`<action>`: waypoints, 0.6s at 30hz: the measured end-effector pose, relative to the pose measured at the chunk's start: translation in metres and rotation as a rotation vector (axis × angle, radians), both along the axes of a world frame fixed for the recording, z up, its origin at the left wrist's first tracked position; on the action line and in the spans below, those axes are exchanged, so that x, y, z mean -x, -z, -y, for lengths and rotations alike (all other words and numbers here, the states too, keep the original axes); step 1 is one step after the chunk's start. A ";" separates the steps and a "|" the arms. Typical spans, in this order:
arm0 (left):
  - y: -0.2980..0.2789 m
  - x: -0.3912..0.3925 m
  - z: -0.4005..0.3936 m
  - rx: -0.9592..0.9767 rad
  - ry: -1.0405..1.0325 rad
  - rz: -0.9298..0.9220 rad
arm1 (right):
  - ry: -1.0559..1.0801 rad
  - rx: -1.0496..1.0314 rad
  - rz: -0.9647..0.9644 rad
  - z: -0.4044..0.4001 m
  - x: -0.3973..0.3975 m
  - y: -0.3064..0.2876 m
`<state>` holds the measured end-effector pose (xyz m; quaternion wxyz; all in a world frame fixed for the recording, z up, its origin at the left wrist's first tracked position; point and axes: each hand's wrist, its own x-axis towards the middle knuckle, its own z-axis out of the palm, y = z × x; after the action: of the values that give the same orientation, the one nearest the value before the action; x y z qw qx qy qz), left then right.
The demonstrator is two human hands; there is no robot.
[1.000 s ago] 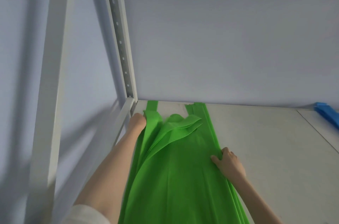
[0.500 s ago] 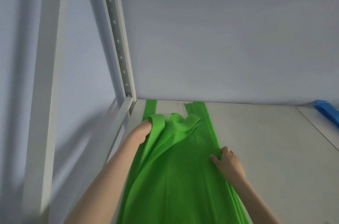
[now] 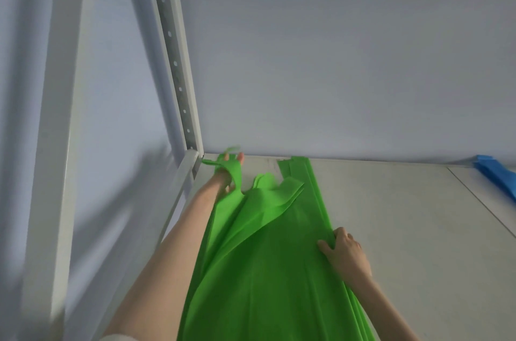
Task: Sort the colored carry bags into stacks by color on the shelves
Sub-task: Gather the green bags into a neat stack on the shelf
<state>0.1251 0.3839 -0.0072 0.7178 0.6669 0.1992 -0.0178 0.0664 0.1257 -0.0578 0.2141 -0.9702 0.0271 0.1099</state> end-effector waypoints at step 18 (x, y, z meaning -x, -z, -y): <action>0.018 0.078 0.018 -1.059 0.411 -0.237 | 0.009 0.010 0.020 -0.001 0.004 0.000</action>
<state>0.0473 0.3656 -0.0247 0.2408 0.9536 0.1263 -0.1291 0.0629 0.1267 -0.0578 0.2099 -0.9722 0.0298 0.0990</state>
